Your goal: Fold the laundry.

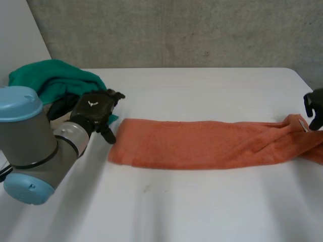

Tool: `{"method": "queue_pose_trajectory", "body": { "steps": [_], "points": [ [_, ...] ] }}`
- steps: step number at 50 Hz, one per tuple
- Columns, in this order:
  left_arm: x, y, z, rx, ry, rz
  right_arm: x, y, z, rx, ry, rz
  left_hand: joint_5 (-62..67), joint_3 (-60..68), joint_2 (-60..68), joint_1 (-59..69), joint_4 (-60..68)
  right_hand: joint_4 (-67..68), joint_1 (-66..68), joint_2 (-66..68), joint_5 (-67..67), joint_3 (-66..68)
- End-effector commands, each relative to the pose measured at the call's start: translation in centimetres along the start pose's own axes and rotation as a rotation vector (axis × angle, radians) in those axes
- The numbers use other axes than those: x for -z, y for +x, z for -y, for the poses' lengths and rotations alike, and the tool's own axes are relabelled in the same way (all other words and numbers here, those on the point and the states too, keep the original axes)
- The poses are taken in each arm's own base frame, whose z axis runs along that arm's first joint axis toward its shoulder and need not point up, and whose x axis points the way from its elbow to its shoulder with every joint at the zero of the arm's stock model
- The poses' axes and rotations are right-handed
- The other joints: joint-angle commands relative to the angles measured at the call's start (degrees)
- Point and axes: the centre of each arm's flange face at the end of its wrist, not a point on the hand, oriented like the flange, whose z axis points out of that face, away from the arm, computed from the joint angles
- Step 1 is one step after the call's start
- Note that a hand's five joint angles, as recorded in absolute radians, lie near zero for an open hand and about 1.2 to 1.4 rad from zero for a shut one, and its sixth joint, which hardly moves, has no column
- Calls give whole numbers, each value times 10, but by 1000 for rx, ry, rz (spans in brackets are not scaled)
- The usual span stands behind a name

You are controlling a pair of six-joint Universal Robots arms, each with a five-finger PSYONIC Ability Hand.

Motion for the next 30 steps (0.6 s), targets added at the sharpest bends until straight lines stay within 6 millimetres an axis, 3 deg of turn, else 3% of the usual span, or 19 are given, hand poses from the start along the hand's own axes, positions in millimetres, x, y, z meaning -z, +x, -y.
{"method": "queue_pose_trajectory", "body": {
  "steps": [1,4,11,22,26,28,30],
  "points": [
    [0,-1,14,14,43,2,-13,8,25,-15,84,13,-27,-17,-14,-12,-14,-26,-27,-24,-21,-26],
    [0,0,19,13,57,2,-29,4,24,-11,51,46,-27,-17,-14,-12,-14,-122,-123,-119,-117,-122],
    [1,3,22,10,58,-3,-64,-15,7,56,-53,135,-27,-17,-14,-12,-14,-130,-132,-128,-125,-130],
    [0,3,19,4,50,-4,-91,-42,-19,215,-65,146,-27,-17,-14,-12,-14,-156,-157,-153,-151,-155],
    [-1,2,19,5,48,-3,-92,-38,-17,220,-53,111,-27,-17,-14,-12,-14,118,117,120,123,118],
    [-3,0,19,5,51,1,-89,-35,-11,212,-39,101,-27,-17,-14,-12,-14,321,320,324,326,321],
    [-4,0,19,6,52,3,-85,-33,-5,211,-29,92,-27,-17,-14,-12,-14,322,321,325,327,323]
  ]
}}
